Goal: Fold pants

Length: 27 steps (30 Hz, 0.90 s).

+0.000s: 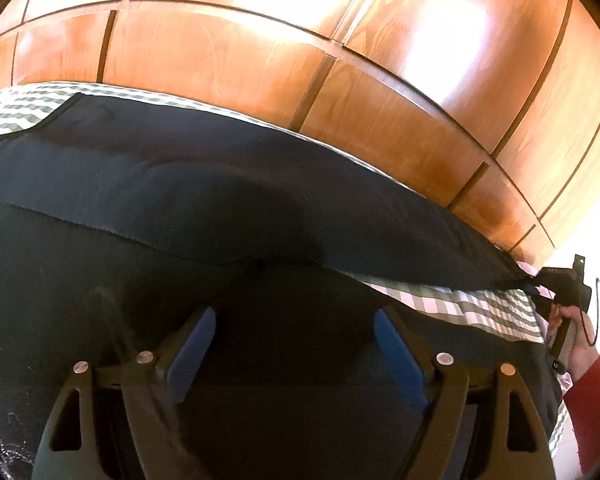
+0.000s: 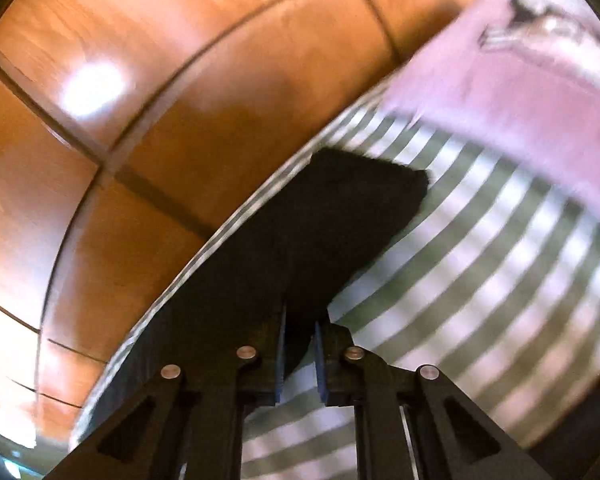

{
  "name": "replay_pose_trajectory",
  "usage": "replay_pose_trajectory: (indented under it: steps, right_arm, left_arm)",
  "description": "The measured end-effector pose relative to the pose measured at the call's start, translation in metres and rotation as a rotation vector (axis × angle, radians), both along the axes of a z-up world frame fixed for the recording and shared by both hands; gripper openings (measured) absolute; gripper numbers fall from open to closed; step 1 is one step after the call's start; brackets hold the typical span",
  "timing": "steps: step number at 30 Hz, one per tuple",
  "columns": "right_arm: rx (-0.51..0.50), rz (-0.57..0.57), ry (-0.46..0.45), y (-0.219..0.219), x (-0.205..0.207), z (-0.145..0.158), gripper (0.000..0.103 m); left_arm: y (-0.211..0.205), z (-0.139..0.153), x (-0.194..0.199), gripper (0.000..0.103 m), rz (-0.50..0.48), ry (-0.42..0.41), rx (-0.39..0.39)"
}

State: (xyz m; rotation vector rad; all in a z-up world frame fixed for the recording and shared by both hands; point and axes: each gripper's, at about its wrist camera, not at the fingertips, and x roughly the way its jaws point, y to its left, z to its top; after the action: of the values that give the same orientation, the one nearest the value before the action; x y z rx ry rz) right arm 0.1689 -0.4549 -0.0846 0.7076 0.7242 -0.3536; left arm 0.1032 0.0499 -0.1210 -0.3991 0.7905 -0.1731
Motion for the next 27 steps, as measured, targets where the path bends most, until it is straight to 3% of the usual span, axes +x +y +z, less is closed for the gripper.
replay_pose_trajectory:
  steps: [5, 7, 13, 17, 22, 27]
  right_arm:
    - [-0.023, 0.003, 0.09, -0.005, -0.011, -0.023, 0.012]
    - [-0.004, -0.012, 0.074, -0.009, -0.016, -0.031, 0.014]
    - [-0.127, -0.015, 0.124, 0.031, -0.026, -0.012, 0.038]
    - [-0.189, 0.142, 0.065, 0.094, -0.026, 0.003, 0.041]
    - [-0.224, 0.431, 0.038, 0.19, -0.011, -0.007, 0.041]
    - [-0.366, 0.505, 0.086, 0.235, 0.005, -0.019, 0.041]
  left_arm:
    - [0.001, -0.002, 0.001, 0.083, -0.005, 0.001, -0.003]
    - [0.0, -0.002, 0.002, 0.084, -0.006, 0.002, 0.0]
    - [0.001, -0.002, 0.006, 0.085, -0.01, 0.006, 0.001]
    - [-0.005, -0.003, 0.009, 0.087, -0.015, 0.018, 0.033]
    - [-0.013, 0.004, 0.018, 0.086, -0.034, 0.072, 0.101]
    - [0.015, 0.024, 0.03, 0.084, -0.02, 0.076, 0.001]
